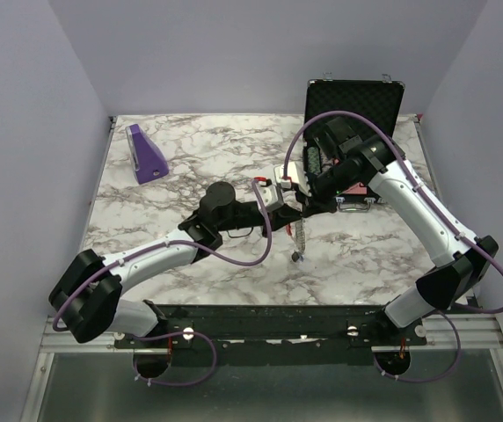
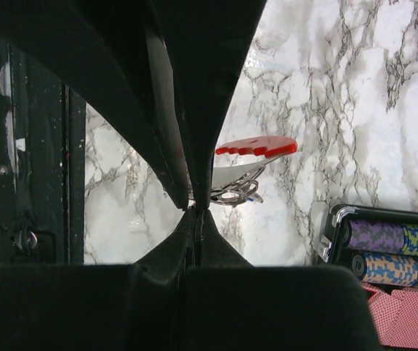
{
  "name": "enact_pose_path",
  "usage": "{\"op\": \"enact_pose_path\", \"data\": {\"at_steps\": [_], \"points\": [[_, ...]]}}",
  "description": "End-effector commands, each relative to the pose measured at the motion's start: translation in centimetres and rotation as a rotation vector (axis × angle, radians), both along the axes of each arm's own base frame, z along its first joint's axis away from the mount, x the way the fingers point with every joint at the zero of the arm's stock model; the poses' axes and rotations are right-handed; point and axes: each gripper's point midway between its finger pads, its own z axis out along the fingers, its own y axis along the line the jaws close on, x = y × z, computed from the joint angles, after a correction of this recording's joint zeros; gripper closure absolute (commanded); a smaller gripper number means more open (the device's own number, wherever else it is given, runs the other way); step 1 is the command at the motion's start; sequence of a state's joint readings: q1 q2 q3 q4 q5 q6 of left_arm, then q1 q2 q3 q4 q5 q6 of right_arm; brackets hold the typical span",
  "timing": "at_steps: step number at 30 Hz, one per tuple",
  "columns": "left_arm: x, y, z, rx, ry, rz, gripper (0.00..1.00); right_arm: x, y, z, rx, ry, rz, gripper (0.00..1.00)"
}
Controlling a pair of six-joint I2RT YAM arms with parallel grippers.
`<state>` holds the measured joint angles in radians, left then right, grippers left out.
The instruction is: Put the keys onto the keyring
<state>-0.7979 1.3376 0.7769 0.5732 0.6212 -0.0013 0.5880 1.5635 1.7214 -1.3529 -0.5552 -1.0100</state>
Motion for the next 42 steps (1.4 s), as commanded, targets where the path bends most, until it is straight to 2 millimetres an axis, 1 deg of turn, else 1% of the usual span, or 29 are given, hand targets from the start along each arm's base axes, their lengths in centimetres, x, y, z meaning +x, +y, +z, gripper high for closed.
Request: {"op": "enact_pose_path", "data": {"at_steps": [1, 4, 13, 15, 18, 20, 21, 23, 25, 34, 36, 40, 42], "points": [[-0.2, -0.6, -0.6, 0.057, -0.005, -0.012, 0.83, -1.5, -0.2, 0.5, -0.001, 0.053, 0.009, 1.00], [0.1, -0.6, -1.0, 0.076, -0.002, 0.004, 0.81, -1.6, -0.3, 0.6, 0.001, 0.054, 0.005, 1.00], [0.5, -0.4, -1.7, 0.110, -0.001, 0.025, 0.82, -1.8, -0.4, 0.5, -0.001, 0.056, 0.006, 1.00], [0.4, -0.4, -1.6, 0.108, -0.003, 0.024, 0.84, -1.8, -0.4, 0.5, 0.001, 0.057, 0.005, 1.00], [0.1, -0.5, -1.1, 0.094, -0.010, 0.006, 0.99, -1.9, -0.3, 0.5, 0.004, 0.062, 0.008, 1.00], [0.0, -0.5, -0.7, 0.083, -0.004, 0.006, 0.99, -2.0, -0.3, 0.5, 0.006, 0.064, 0.009, 1.00], [0.1, -0.5, -0.5, 0.080, 0.001, 0.009, 0.98, -2.0, -0.3, 0.5, 0.004, 0.065, 0.009, 1.00], [0.2, -0.5, -0.2, 0.069, 0.005, 0.016, 0.89, -2.1, -0.4, 0.3, 0.001, 0.071, 0.007, 1.00], [0.0, -0.5, 0.1, 0.054, 0.010, 0.016, 0.85, -2.1, -0.4, 0.4, 0.005, 0.070, 0.007, 1.00], [-0.2, -0.4, 1.1, 0.027, 0.015, 0.017, 0.84, -2.3, -0.4, 0.1, 0.003, 0.081, 0.010, 1.00], [-0.2, -0.3, 1.3, 0.024, 0.012, 0.020, 0.83, -2.3, -0.4, 0.2, 0.004, 0.079, 0.010, 1.00], [-0.2, -0.1, 1.4, 0.013, 0.006, 0.029, 0.77, -2.4, -0.5, 0.1, 0.000, 0.081, 0.008, 1.00], [-0.3, -0.1, 1.6, 0.006, 0.000, 0.029, 0.77, -2.4, -0.5, 0.1, 0.001, 0.081, 0.009, 1.00]]}}
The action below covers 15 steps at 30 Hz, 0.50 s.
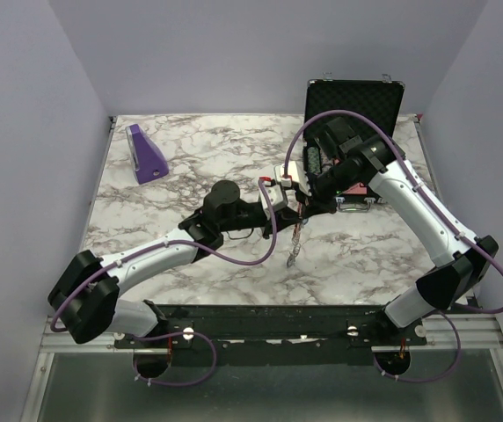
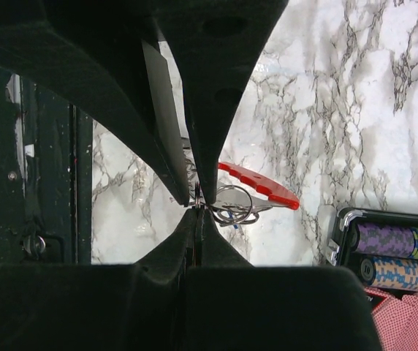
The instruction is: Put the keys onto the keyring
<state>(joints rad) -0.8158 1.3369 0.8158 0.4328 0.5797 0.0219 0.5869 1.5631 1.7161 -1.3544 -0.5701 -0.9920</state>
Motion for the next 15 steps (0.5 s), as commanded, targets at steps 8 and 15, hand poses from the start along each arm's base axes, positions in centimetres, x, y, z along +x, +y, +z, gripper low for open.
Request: {"op": "enact_pose_path", "data": {"at_steps": [8, 15], "points": [[-0.4, -0.1, 2.7, -0.057, -0.035, -0.009, 0.78, -2.0, -0.5, 0.4, -0.001, 0.055, 0.019, 1.00], [-0.3, -0.3, 1.2, 0.014, -0.019, -0.024, 0.99, -2.1, -0.3, 0.5, 0.008, 0.056, 0.021, 1.00]]}}
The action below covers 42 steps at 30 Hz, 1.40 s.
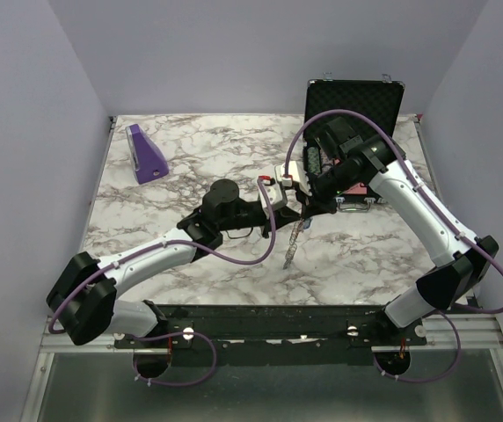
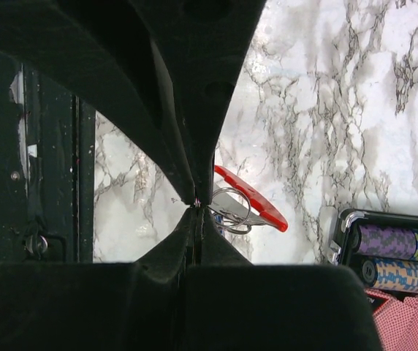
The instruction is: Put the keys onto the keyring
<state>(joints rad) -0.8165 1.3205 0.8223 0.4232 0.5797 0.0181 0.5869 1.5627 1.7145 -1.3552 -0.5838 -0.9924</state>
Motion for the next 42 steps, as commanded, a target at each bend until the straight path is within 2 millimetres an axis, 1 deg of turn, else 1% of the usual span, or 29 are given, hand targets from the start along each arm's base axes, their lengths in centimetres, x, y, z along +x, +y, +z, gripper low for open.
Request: {"op": "enact_pose_path", "data": {"at_steps": [1, 4, 6, 7, 8, 9, 10, 12, 14, 17, 18, 19, 20, 22, 23, 27, 28, 29, 30, 32, 37, 42], "points": [[-0.1, -0.5, 0.1, 0.040, -0.011, -0.026, 1.00, -1.9, -0.5, 0.4, -0.001, 0.050, 0.016, 1.00], [0.1, -0.3, -0.3, 0.052, -0.005, -0.007, 1.00, -2.0, -0.5, 0.4, 0.002, 0.056, 0.015, 1.00], [0.4, 0.0, 0.2, 0.028, -0.005, 0.027, 1.00, -2.1, -0.4, 0.5, 0.009, 0.057, 0.018, 0.99], [0.6, 0.2, 0.3, 0.015, 0.000, 0.052, 1.00, -2.2, -0.3, 0.5, 0.010, 0.063, 0.019, 0.96], [0.7, 0.4, 0.8, -0.007, 0.001, 0.064, 1.00, -2.2, -0.2, 0.5, 0.016, 0.067, 0.017, 0.92], [0.7, 0.6, 0.9, -0.023, 0.017, 0.083, 1.00, -2.2, -0.1, 0.6, 0.021, 0.071, 0.013, 0.86], [0.8, 0.7, 1.5, -0.051, 0.021, 0.098, 1.00, -2.1, 0.1, 0.7, 0.029, 0.077, 0.000, 0.77], [0.9, 1.1, 2.0, -0.090, 0.042, 0.126, 1.00, -1.9, 0.5, 1.1, 0.046, 0.085, -0.023, 0.59], [0.9, 1.4, 2.5, -0.136, 0.079, 0.145, 1.00, -1.6, 0.8, 1.8, 0.075, 0.081, -0.035, 0.48], [0.8, 1.8, 3.0, -0.198, 0.122, 0.158, 1.00, -1.3, 1.1, 3.3, 0.128, 0.088, -0.051, 0.41], [0.9, 2.1, 2.9, -0.215, 0.140, 0.168, 1.00, -1.1, 1.1, 3.7, 0.147, 0.094, -0.059, 0.40], [1.0, 2.2, 3.5, -0.248, 0.149, 0.178, 1.00, -0.9, 0.9, 4.1, 0.161, 0.098, -0.069, 0.40], [1.1, 2.5, 3.3, -0.269, 0.171, 0.198, 1.00, -0.9, 0.8, 4.4, 0.179, 0.103, -0.072, 0.40], [1.3, 3.3, 4.5, -0.364, 0.183, 0.228, 1.00, -1.0, 0.6, 4.5, 0.200, 0.125, -0.084, 0.40], [1.4, 3.7, 4.8, -0.408, 0.201, 0.249, 1.00, -1.2, 0.5, 4.4, 0.212, 0.145, -0.091, 0.40], [1.4, 5.8, 7.5, -0.619, 0.190, 0.293, 1.00, -1.7, 0.7, 3.9, 0.272, 0.214, -0.102, 0.40], [1.1, 6.6, 8.7, -0.694, 0.176, 0.288, 1.00, -1.7, 0.8, 4.0, 0.289, 0.219, -0.096, 0.40], [1.2, 7.0, 8.8, -0.733, 0.180, 0.298, 1.00, -1.7, 0.9, 4.2, 0.310, 0.220, -0.084, 0.40], [0.8, 7.7, 9.8, -0.800, 0.152, 0.287, 1.00, -1.7, 1.0, 4.2, 0.325, 0.218, -0.068, 0.40], [0.6, 8.5, 10.6, -0.880, 0.133, 0.283, 1.00, -1.6, 1.2, 4.6, 0.355, 0.201, -0.036, 0.40], [0.8, 8.2, 11.5, -0.898, 0.113, 0.276, 1.00, -1.4, 2.1, 5.2, 0.419, 0.170, 0.045, 0.42], [1.1, 7.9, 11.6, -0.876, 0.120, 0.295, 1.00, -0.3, 2.9, 4.4, 0.440, 0.194, 0.026, 0.45]]}}
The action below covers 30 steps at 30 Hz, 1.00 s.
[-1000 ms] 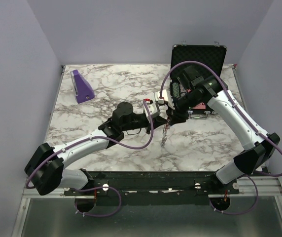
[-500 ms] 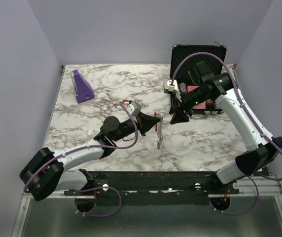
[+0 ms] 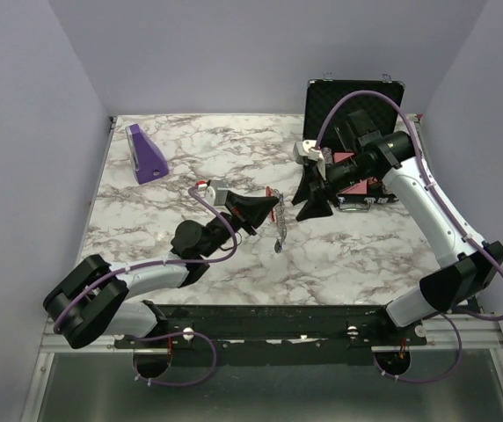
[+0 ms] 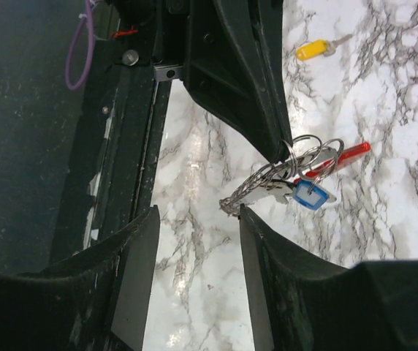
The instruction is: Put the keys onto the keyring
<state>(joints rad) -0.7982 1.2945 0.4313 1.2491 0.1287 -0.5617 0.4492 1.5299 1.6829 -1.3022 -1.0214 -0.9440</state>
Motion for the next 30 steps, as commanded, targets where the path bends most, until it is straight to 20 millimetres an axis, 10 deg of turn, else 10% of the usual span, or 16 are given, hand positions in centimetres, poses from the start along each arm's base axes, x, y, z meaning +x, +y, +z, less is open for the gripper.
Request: {"op": "enact_pose_path", "data": {"at_steps": [1, 30], "points": [[-1.6, 2.4, 8.6, -0.251, -0.202, 0.031, 1.00, 1.3, 1.1, -0.3, 0.066, 0.009, 0.004, 0.46], [-1.9, 1.5, 8.2, -0.235, -0.184, -0.007, 1.00, 4.9, 2.5, -2.0, 0.036, 0.118, -0.188, 0.63]]}}
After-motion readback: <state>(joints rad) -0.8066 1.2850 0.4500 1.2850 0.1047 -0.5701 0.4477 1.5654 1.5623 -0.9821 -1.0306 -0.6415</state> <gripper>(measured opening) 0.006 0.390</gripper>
